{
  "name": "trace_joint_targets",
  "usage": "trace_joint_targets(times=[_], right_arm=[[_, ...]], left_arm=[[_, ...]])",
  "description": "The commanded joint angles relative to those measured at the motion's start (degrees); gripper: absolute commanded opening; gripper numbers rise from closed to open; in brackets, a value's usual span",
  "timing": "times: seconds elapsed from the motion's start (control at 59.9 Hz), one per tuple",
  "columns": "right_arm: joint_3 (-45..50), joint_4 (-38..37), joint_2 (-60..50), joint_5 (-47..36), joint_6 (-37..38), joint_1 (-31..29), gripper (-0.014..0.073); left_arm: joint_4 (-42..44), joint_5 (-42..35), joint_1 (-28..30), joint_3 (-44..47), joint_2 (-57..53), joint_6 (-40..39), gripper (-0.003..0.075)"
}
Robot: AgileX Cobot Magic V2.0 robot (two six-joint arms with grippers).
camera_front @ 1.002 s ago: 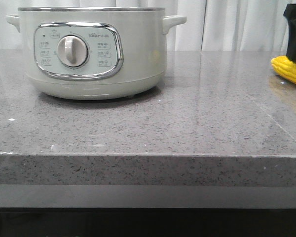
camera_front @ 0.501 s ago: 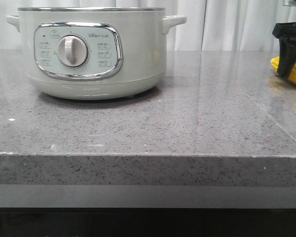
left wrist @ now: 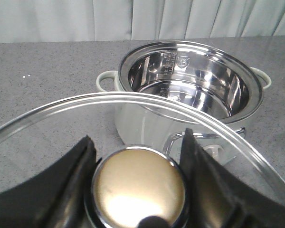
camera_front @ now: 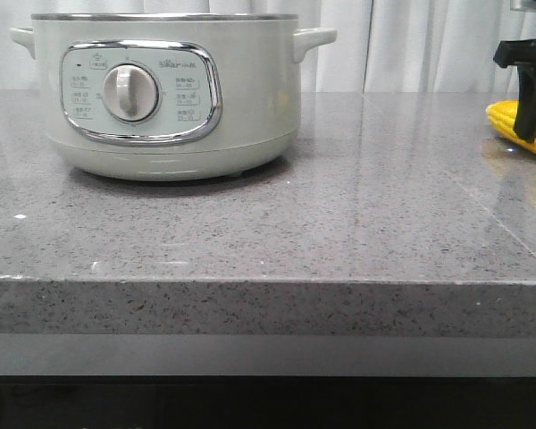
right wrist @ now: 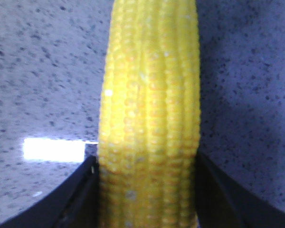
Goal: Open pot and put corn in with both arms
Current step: 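Lift the corn with the right gripper and carry it over the pot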
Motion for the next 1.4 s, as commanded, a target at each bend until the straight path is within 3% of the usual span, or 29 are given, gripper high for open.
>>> trace_joint_targets(times=[0.0, 0.401, 0.868, 1.118, 1.385], right_arm=[[-4.72, 2.84, -5.52, 0.09, -1.60, 0.61, 0.0296], [-24.18, 7.59, -8.19, 4.80, -4.46, 14.79, 0.0296], [-25.53, 7.88, -5.49, -8.00, -4.46, 32.67, 0.0296], [-25.53, 7.88, -1.26, -9.11, -4.68, 36.68, 0.0296], [-25.53, 7.47, 2.90, -6.94, -4.68, 36.96, 0.0316]], left_arm=[[0.24, -8.17, 0.13, -2.08, -0.14, -0.17, 0.0189], [0.24, -8.17, 0.13, -2.08, -0.14, -0.17, 0.0190], [0.24, -8.17, 0.13, -2.08, -0.14, -0.17, 0.0189], [0.24, -8.17, 0.13, -2.08, -0.14, -0.17, 0.0189], [0.24, -8.17, 0.13, -2.08, -0.14, -0.17, 0.0189]])
